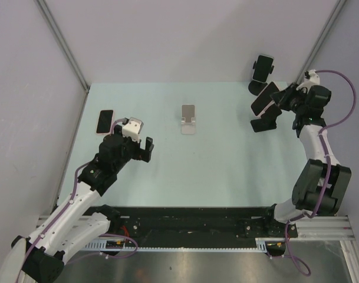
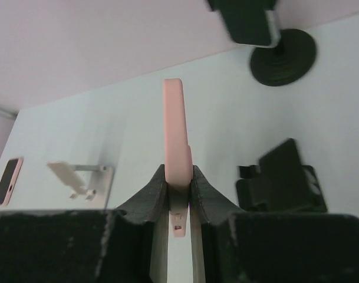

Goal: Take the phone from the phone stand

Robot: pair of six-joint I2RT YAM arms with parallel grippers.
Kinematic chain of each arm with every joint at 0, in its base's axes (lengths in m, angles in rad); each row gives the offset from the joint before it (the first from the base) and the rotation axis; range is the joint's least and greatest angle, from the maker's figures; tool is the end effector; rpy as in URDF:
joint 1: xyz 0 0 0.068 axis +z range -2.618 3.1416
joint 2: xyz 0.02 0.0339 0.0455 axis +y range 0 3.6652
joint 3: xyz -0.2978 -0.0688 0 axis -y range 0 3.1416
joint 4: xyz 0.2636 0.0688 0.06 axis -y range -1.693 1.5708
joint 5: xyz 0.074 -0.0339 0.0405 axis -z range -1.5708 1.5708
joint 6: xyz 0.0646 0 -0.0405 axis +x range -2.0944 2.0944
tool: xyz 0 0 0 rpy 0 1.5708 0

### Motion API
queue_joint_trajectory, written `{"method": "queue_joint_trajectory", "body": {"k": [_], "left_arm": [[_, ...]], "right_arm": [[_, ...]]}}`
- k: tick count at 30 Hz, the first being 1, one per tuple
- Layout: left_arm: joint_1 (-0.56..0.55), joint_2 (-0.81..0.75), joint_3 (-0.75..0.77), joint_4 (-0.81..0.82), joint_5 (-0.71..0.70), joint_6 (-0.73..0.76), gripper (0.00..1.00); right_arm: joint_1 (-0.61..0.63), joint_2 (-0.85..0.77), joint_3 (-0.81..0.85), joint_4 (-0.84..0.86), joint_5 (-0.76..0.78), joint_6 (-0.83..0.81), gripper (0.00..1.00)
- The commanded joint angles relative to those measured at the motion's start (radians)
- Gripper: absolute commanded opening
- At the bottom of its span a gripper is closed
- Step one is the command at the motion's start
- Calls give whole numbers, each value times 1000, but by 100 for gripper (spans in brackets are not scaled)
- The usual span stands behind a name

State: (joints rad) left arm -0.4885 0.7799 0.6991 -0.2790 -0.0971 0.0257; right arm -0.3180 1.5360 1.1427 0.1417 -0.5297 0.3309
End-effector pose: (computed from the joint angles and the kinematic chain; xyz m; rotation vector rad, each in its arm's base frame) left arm 0.1842 -0.0908 0.3128 0.4288 1.8867 -0.2155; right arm 0.3918 -0.0946 0.3332 0.2120 1.8017 0.4904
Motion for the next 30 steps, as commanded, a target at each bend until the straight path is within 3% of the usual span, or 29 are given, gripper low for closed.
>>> {"method": "queue_joint_trajectory", "body": {"k": [1,12,21,30], "left_arm": [[4,-16,14,14,27,2,100],[-24,15,46,15,62,-101,100],[-211,146,108,18,-39,-239,100],[-335,300,203,40,-12,-352,100]], "right_arm": [[131,-135,22,-31,26,-49,0],[477,-211,-81,-50,-4,92,0],[727,-215,-264,119,-52,243,0],[813,-221,-348,193,-29,309,0]]}}
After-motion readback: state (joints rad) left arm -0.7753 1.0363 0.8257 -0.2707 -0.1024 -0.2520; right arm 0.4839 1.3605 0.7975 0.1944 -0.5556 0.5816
